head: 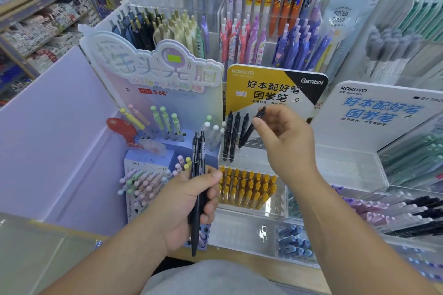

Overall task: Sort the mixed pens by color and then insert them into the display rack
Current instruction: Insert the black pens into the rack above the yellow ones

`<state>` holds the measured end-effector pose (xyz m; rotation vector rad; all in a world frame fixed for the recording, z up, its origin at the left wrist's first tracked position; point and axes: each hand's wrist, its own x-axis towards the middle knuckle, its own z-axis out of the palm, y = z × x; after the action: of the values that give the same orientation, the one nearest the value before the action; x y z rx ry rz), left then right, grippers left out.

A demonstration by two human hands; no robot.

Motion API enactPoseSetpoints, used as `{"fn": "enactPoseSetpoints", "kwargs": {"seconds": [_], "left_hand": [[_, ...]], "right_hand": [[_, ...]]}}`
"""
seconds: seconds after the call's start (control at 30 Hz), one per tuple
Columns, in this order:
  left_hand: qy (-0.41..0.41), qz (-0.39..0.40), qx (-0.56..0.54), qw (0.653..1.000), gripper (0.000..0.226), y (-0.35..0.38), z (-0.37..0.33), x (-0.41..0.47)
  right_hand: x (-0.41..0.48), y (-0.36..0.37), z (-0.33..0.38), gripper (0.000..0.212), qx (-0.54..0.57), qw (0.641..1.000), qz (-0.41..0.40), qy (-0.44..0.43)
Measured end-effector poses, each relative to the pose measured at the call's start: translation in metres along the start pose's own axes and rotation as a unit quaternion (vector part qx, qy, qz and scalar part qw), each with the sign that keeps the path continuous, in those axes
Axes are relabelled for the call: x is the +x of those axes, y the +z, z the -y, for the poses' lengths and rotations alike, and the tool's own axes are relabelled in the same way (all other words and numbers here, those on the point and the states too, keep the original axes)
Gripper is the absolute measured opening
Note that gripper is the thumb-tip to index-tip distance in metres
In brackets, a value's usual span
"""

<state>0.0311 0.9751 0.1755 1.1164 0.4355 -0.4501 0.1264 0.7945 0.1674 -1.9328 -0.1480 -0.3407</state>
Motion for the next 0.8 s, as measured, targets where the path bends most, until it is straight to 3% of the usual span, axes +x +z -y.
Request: {"fn": "enactPoseSetpoints", "kwargs": {"seconds": [0.8], "left_hand": [[0.007,-0.005,-0.014,1.000,0.012,-0.006,-0.001,-0.001]], "right_hand": [[-0.002,0.019,-0.019,0.023,-0.196,0.978,0.063,-0.033]]}}
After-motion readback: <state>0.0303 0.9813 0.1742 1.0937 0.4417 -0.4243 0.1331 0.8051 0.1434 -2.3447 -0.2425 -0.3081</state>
